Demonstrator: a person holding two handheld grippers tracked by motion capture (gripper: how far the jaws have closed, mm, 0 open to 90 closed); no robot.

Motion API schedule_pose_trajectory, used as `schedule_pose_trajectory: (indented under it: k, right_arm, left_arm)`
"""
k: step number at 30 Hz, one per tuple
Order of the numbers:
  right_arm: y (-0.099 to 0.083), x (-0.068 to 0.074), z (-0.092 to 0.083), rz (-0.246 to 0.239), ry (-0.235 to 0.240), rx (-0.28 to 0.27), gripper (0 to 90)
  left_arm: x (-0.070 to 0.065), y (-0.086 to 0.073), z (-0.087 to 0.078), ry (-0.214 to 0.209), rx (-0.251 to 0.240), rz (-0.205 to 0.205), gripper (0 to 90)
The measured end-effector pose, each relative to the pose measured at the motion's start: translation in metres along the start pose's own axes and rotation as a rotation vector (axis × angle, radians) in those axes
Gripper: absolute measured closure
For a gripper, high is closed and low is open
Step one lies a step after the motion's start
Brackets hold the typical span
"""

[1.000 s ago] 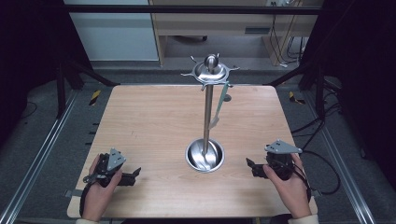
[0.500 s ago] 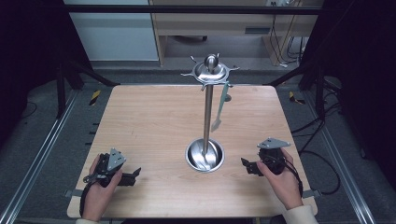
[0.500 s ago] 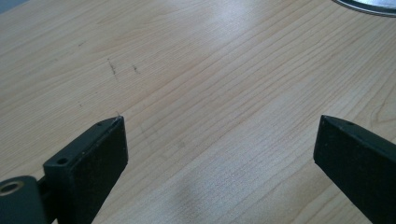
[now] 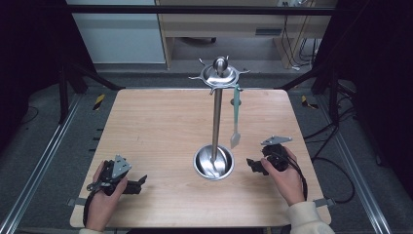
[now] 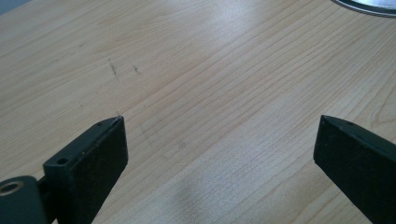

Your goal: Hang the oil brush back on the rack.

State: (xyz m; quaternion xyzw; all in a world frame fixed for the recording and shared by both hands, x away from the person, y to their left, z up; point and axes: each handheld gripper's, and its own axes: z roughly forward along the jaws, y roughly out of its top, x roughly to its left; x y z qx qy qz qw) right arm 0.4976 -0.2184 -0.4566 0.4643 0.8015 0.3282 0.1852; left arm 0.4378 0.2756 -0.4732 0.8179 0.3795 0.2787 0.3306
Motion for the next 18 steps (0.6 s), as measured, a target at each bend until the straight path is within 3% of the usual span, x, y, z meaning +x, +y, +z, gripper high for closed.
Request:
schedule_pose_trajectory:
  k: [11,13,18]
  right_arm:
    - [0.015,-0.016,0.016,0.094,-0.039,0.022,15.8]
    - [0.015,-0.017,0.018,0.101,-0.058,0.017,15.8]
    - [0.013,-0.016,0.019,0.101,-0.05,0.011,15.0]
  left_arm:
    - [0.001,0.0,0.0,0.0,0.002,0.005,2.6]
    - [0.001,0.001,0.0,-0.002,-0.001,0.0,2.6]
    - [0.001,0.001,0.0,-0.001,0.002,0.004,2.6]
